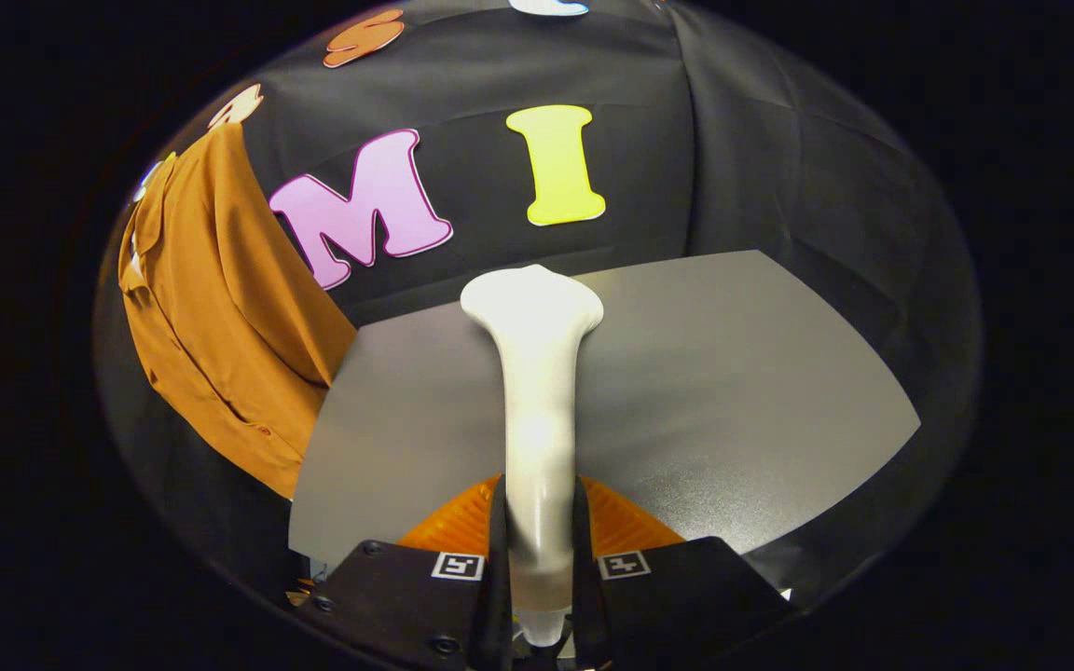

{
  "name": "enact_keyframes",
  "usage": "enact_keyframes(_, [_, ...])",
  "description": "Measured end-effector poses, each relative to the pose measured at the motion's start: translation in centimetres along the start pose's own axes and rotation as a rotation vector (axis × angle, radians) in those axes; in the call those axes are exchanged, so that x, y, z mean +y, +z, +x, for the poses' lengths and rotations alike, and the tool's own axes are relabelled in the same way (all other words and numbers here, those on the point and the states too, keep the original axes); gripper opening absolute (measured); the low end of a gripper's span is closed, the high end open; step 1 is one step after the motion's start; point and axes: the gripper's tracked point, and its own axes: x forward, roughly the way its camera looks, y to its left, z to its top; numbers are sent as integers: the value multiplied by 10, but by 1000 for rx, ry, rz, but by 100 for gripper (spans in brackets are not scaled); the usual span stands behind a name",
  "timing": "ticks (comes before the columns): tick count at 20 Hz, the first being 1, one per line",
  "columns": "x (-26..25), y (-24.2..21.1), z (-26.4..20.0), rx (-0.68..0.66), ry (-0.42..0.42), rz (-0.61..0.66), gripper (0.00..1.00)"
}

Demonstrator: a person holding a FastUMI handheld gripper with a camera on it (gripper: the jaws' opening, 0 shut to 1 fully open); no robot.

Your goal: Iron the clothes twice with a garment steamer, once on the left side and once on the right side.

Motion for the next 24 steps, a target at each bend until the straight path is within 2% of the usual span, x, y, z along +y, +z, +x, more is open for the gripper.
enact_keyframes(1, [-2, 2, -6, -26, -18, -9, 23])
enact_keyframes(4, [4, 20, -27, -138, -48, -3, 23])
enact_keyframes(9, [34, 52, -99, -324, -57, -36, 23])
enact_keyframes(16, [100, 60, -192, -544, -63, -24, 23])
enact_keyframes(19, [137, 53, -210, -580, -52, -37, 23])
enact_keyframes(24, [205, 42, -214, -622, -3, -92, 23])
